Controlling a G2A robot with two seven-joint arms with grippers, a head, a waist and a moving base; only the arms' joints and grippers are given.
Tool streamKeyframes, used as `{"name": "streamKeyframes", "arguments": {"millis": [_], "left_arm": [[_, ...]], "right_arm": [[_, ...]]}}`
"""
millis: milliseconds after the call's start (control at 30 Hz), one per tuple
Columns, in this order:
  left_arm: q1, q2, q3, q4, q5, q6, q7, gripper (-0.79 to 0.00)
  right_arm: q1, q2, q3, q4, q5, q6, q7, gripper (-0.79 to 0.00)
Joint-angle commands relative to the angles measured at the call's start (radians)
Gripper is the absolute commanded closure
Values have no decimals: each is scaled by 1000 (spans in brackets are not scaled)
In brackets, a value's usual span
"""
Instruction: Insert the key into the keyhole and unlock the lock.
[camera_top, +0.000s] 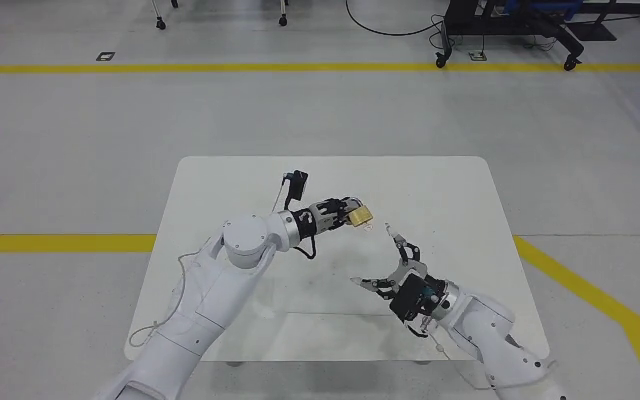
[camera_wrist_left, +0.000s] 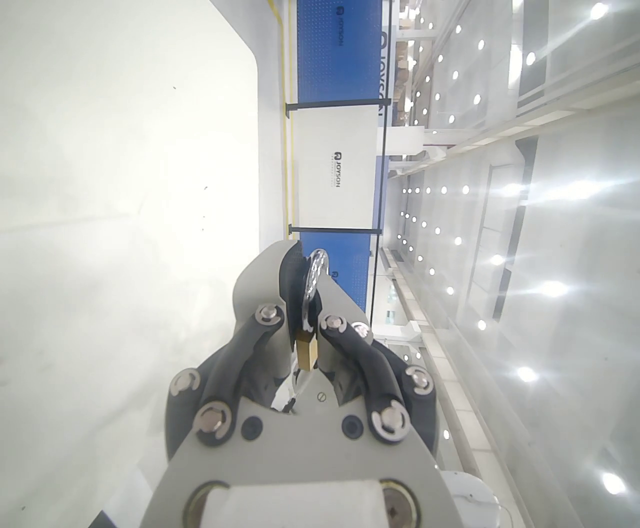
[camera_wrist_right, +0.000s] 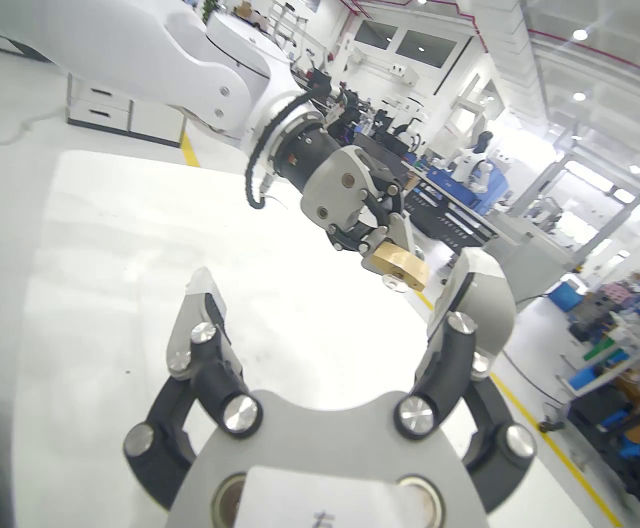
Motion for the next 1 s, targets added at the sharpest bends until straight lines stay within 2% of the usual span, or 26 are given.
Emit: {"name": "streamKeyframes", "arguments": {"millis": [0,133,267,467,800,967], "left_arm": [[6,1,2,-16,15,12,12,0],[14,3,-1,-34,29,24,13,0],[18,4,-1,-45,45,32,9,0],[20,5,-1,-53,58,36,5,0],[21,7,-9,-57,73,49,-4,0],[21,9,-11,-61,84,53,-8,0]], "right_arm": [[4,-4,-5,-2,-36,61,30,-656],[15,-11,-23,3,-65,88,72,-459],[29,-16,-31,14,-68,87,98,-385],[43,-24,-30,35,-46,101,110,-357],[45,-32,-25,41,-35,96,110,-215],[51,-38,-31,42,-28,95,128,-6]]}}
